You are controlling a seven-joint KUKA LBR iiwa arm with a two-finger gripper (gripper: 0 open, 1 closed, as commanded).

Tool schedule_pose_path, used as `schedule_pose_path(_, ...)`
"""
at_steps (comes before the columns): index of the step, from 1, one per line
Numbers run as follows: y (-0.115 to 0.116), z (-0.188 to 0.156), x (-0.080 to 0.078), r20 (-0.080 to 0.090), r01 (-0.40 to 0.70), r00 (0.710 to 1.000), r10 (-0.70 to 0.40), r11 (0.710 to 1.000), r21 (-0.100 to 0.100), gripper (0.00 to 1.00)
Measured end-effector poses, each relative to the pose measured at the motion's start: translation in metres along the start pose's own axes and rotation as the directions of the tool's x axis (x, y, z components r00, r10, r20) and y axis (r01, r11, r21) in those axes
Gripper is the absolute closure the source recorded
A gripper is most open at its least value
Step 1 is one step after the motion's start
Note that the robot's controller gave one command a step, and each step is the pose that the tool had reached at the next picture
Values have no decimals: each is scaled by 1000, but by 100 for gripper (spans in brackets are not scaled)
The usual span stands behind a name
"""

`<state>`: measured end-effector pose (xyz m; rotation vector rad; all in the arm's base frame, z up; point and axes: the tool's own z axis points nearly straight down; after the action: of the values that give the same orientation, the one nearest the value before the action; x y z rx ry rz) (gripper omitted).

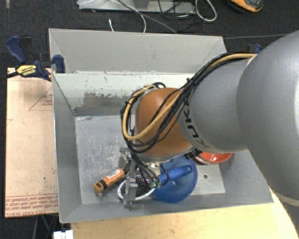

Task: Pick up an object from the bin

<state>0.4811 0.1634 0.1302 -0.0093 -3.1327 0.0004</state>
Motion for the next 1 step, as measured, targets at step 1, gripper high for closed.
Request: schedule_pose_path(1, 26, -37, 1, 30, 261, 965, -261, 965, -2, 0)
